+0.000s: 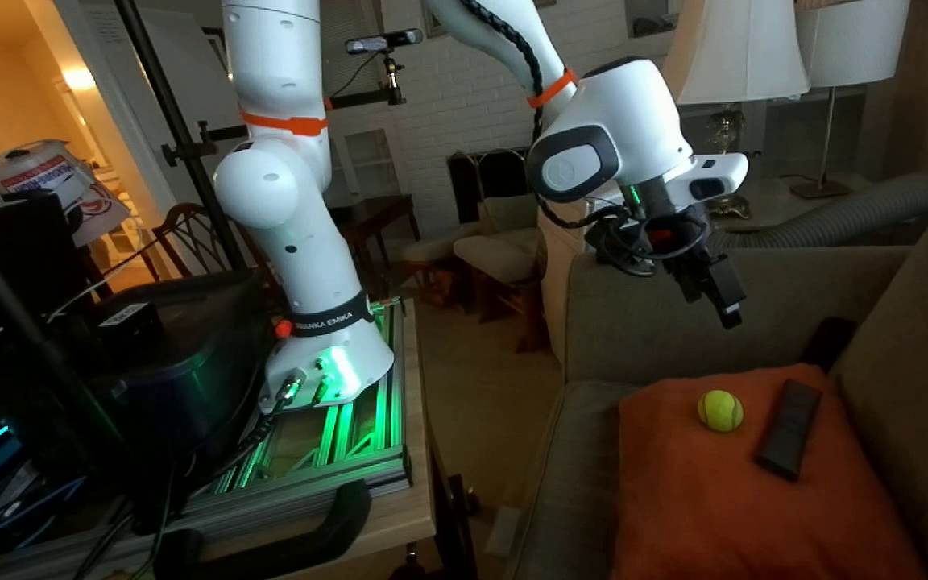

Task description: Pick the tennis ball up and place it on the left armrest of the couch

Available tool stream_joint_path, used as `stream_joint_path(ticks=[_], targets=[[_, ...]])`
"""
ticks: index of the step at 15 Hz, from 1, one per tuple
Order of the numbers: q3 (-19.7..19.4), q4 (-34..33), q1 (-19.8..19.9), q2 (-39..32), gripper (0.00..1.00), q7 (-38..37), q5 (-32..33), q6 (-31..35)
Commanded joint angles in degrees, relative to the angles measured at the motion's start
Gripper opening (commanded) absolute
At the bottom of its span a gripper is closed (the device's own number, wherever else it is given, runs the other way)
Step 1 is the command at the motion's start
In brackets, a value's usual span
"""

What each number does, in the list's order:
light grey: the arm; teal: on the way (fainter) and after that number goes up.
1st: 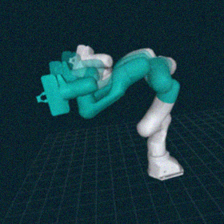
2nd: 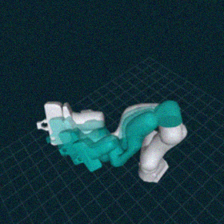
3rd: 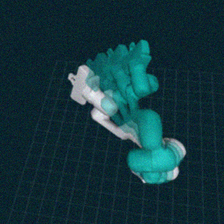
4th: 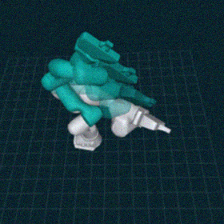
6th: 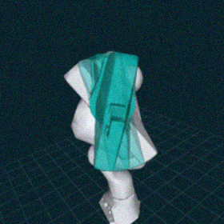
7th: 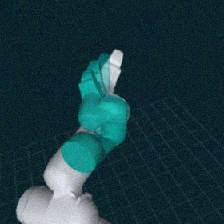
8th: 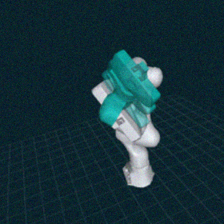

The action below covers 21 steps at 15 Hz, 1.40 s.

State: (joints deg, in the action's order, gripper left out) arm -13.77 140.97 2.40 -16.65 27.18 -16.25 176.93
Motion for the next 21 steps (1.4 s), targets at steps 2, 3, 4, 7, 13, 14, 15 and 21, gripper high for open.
stream_joint_path(ticks=[2, 3, 4, 7, 13, 14, 15, 21], targets=[[3.9, -7.0, 1.9, -10.2, 1.0, -1.2, -2.2, 2.2], [4.3, -8.3, 2.1, -12.1, 1.0, -1.5, -2.0, 2.0], [4.6, -9.7, 2.2, -14.3, 1.0, -1.8, -1.8, 2.2], [5.8, -13.7, 4.7, -20.9, 1.0, -8.9, 5.8, 3.1], [5.2, -22.2, 3.7, -32.4, 1.0, -18.2, 12.1, 2.8], [5.0, -23.3, 3.4, -33.5, 1.0, -19.1, 12.7, 2.3], [5.5, -24.5, 3.8, -34.8, 1.0, -19.7, 13.0, 2.4], [5.3, -29.4, 2.3, -37.9, 1.0, -22.3, 13.8, 0.9]])
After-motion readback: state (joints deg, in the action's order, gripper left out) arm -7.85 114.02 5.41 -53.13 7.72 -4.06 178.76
